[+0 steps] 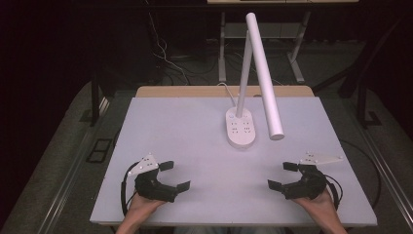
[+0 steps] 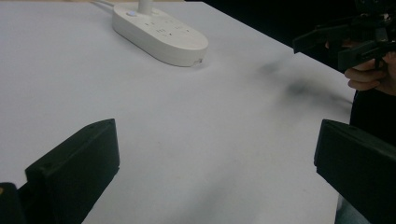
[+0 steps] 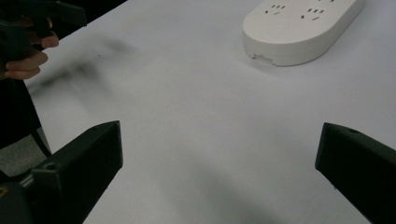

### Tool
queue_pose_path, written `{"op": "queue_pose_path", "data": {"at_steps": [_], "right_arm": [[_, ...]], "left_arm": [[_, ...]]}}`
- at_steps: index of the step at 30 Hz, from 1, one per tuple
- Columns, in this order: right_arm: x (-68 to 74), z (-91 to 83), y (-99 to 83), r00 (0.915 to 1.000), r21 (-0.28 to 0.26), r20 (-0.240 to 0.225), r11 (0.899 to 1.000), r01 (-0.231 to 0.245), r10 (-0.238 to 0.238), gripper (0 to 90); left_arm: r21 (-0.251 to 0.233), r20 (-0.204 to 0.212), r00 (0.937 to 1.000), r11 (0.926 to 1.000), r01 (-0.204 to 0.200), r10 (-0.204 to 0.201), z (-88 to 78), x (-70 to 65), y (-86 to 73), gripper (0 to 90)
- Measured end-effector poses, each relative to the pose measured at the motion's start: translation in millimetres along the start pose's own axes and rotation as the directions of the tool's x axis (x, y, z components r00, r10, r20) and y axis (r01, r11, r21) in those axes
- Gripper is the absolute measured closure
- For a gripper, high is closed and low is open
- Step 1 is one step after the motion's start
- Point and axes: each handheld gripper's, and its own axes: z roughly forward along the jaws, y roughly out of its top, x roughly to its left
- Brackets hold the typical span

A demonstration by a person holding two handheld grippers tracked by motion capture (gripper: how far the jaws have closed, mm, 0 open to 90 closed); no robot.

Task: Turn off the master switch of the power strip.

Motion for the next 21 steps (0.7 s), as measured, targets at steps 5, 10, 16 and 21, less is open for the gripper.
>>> {"op": "queue_pose_path", "data": {"at_steps": [5,10,16,21], "right_arm": [[3.0,2.8,0.3,0.9999,0.018,-0.004,1.0,0.01,-0.01,0.1],[3.3,3.1,0.9,0.9999,0.023,-0.011,1.0,0.007,-0.007,0.1],[3.6,3.3,0.7,0.9999,0.028,-0.013,1.0,0.008,-0.008,0.1],[4.1,3.3,0.4,0.9998,0.036,-0.015,0.999,0.012,-0.012,0.1]], "left_arm": [[0.003,-0.002,1.0,1.0,0.0,0.0,-1.9,-0.5,-1.0,0.0],[0.018,0.003,1.0,0.9998,0.002,-0.002,-1.3,-0.3,-1.7,0.0],[0.03,0.008,0.9999,0.9995,-0.012,0.012,0.8,-2.1,-0.8,0.0],[0.029,0.006,0.9997,0.9993,-0.023,0.023,0.2,-4.2,0.2,0.0]]}}
